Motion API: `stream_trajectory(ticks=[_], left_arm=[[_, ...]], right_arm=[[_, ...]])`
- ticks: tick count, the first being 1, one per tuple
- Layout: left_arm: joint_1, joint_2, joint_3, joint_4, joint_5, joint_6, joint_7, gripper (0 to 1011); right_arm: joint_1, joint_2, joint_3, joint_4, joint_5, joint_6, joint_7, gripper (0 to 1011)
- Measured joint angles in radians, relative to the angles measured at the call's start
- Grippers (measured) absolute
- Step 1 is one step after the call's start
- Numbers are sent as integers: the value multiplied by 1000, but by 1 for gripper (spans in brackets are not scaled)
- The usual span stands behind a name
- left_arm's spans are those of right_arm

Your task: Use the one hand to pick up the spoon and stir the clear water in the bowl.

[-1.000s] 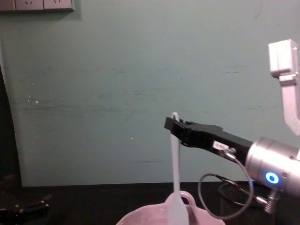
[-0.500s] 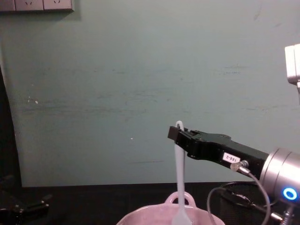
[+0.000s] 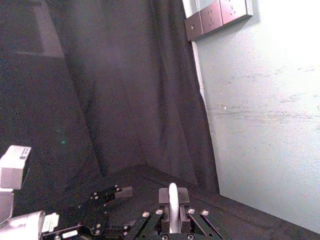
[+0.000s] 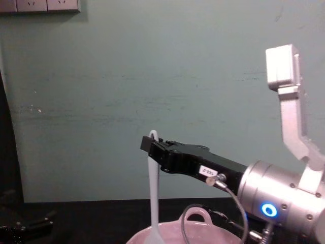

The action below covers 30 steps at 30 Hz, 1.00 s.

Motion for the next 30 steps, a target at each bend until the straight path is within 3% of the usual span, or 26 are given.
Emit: stream_trajectory(ticks=[7, 16, 22, 30], left_arm=[[0, 0, 0, 0, 0, 0, 0, 1011], [0, 0, 0, 0, 0, 0, 0, 1011], [0, 0, 0, 0, 0, 0, 0, 1011], [0, 0, 0, 0, 0, 0, 0, 1011]], right_arm=[[61, -47, -9, 98, 4, -27, 11, 113], [112, -63, 13, 176, -4, -48, 8, 113], [111, -50, 34, 176, -7, -49, -6, 113], [60, -3, 73, 102, -6, -39, -30, 113]])
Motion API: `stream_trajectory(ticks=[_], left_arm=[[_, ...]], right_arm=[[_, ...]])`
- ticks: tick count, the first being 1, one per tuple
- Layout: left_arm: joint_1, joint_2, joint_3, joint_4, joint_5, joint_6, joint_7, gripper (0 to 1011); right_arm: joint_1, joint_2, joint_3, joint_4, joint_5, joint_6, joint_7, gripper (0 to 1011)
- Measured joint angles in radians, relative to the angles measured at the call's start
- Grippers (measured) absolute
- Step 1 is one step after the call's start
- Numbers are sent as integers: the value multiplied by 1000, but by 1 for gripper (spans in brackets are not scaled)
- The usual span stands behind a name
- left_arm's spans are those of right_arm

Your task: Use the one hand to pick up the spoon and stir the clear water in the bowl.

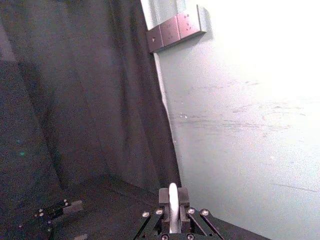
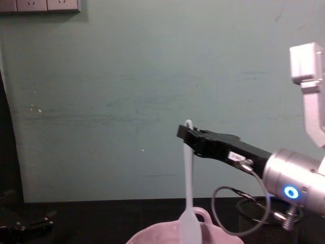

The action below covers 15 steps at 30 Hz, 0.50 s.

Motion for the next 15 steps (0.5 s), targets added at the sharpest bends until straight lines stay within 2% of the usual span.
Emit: stream_trajectory(ticks=[8, 15], left_arm=[[0, 0, 0, 0, 0, 0, 0, 1011], [0, 0, 0, 0, 0, 0, 0, 1011]], right_arm=[[-59, 42, 16, -80, 2, 20, -13, 113], [-113, 73, 16, -157, 0, 39, -22, 113]])
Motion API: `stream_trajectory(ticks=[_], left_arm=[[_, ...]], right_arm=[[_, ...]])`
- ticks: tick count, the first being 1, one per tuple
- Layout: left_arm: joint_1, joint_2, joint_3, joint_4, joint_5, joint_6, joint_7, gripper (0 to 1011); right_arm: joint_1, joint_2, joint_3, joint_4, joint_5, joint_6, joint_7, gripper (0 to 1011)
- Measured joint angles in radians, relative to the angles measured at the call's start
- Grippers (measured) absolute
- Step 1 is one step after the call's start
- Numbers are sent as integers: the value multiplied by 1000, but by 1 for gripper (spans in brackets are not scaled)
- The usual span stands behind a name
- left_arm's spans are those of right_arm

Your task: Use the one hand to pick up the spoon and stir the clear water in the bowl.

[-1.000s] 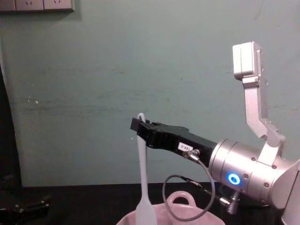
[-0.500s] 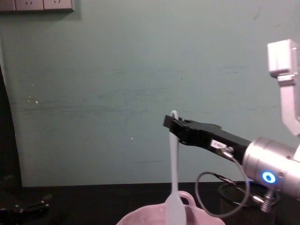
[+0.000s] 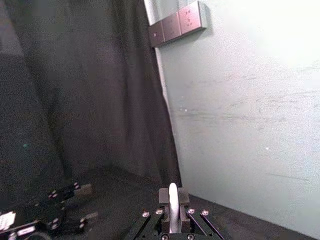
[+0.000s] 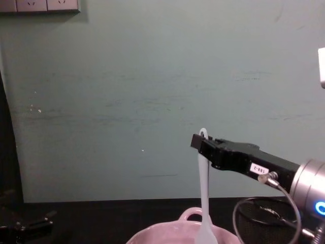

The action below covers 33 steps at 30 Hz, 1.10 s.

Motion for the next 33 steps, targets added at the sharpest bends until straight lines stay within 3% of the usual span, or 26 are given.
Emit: stream_trajectory(ticks=[8, 14, 23, 29, 33], left_arm=[[0, 0, 0, 0, 0, 0, 0, 1011], [0, 0, 0, 0, 0, 0, 0, 1011], [0, 0, 0, 0, 0, 0, 0, 1011], [0, 0, 0, 0, 0, 0, 0, 1011], [0, 0, 0, 0, 0, 0, 0, 1011]], right_arm=[[-40, 14, -31, -70, -2, 30, 4, 113], [-28, -7, -67, -62, -1, 37, 23, 113], [72, -84, -119, 66, -7, 10, 62, 113], [128, -119, -124, 154, -9, -14, 69, 114], [165, -137, -109, 224, -10, -35, 68, 113]])
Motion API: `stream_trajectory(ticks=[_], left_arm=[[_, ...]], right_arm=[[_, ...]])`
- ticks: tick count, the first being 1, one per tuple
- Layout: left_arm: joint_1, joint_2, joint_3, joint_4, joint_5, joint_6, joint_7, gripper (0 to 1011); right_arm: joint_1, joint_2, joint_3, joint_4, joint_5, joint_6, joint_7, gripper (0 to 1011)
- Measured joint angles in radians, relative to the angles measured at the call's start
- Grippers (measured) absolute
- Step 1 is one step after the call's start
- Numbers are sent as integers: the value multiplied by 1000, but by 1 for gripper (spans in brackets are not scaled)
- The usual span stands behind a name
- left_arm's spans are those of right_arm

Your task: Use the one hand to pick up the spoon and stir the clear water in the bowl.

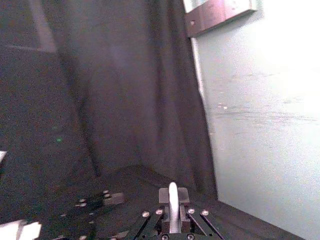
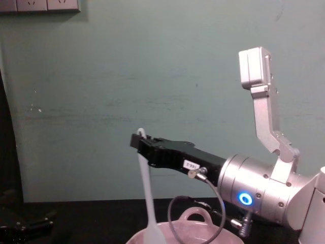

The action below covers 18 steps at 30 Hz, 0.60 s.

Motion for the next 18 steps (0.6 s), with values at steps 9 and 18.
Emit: stream_trajectory(ticks=[9, 18], left_arm=[[0, 0, 0, 0, 0, 0, 0, 1011], [0, 0, 0, 0, 0, 0, 0, 1011]], right_arm=[[0, 20, 44, 8, -8, -15, -29, 113], [-70, 69, 83, -102, -7, -1, -55, 113]])
